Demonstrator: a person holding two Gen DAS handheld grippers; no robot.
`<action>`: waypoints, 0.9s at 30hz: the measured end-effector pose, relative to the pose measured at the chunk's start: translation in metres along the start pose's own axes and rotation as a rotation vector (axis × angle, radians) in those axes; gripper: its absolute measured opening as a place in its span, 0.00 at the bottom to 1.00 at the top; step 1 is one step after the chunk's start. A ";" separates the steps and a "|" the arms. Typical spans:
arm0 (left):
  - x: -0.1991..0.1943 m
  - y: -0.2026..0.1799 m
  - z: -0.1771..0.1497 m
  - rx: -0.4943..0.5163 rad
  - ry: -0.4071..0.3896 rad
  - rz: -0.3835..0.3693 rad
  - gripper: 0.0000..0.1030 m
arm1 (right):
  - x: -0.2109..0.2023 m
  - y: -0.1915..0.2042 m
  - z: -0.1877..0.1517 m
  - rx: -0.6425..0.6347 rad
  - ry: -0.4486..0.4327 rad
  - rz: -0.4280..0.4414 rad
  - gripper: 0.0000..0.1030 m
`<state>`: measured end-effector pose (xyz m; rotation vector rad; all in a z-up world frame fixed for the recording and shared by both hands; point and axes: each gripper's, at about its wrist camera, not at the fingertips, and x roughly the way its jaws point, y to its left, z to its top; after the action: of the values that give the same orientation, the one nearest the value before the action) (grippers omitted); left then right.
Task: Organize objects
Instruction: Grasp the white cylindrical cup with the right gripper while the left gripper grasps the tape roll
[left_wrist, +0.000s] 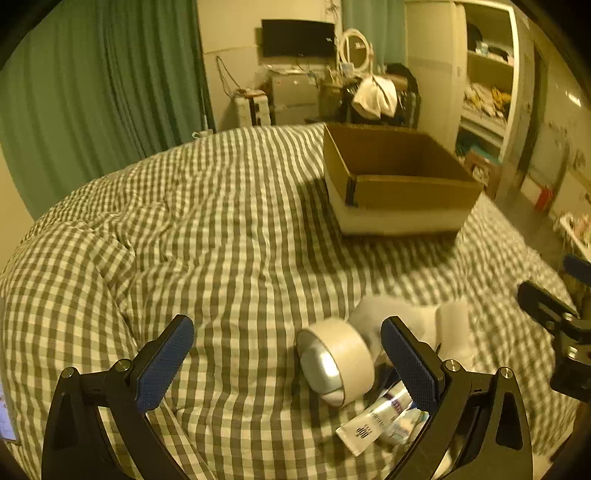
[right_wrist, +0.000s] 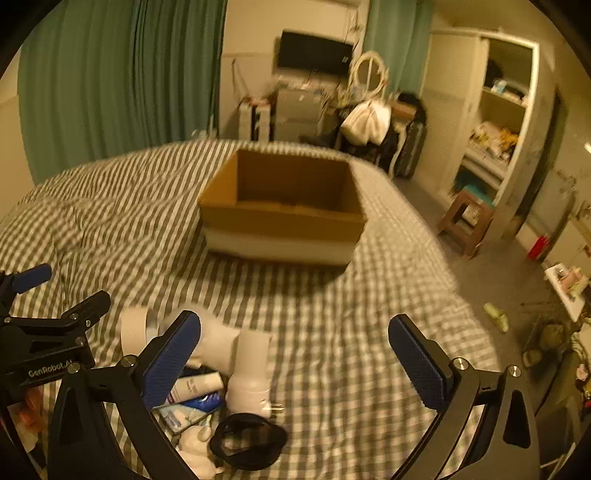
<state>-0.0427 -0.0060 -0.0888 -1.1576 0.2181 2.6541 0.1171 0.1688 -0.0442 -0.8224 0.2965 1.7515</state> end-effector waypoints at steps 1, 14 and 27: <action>0.004 -0.001 -0.002 0.011 0.007 0.000 1.00 | 0.011 0.001 -0.004 0.003 0.030 0.018 0.94; 0.046 -0.027 -0.040 0.244 -0.029 -0.121 1.00 | 0.099 0.018 -0.051 0.053 0.341 0.081 0.66; 0.079 -0.019 -0.044 0.167 0.122 -0.331 0.57 | 0.102 0.017 -0.059 0.043 0.355 0.135 0.42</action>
<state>-0.0585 0.0148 -0.1770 -1.1871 0.2418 2.2381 0.1101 0.2044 -0.1571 -1.1030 0.6359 1.7109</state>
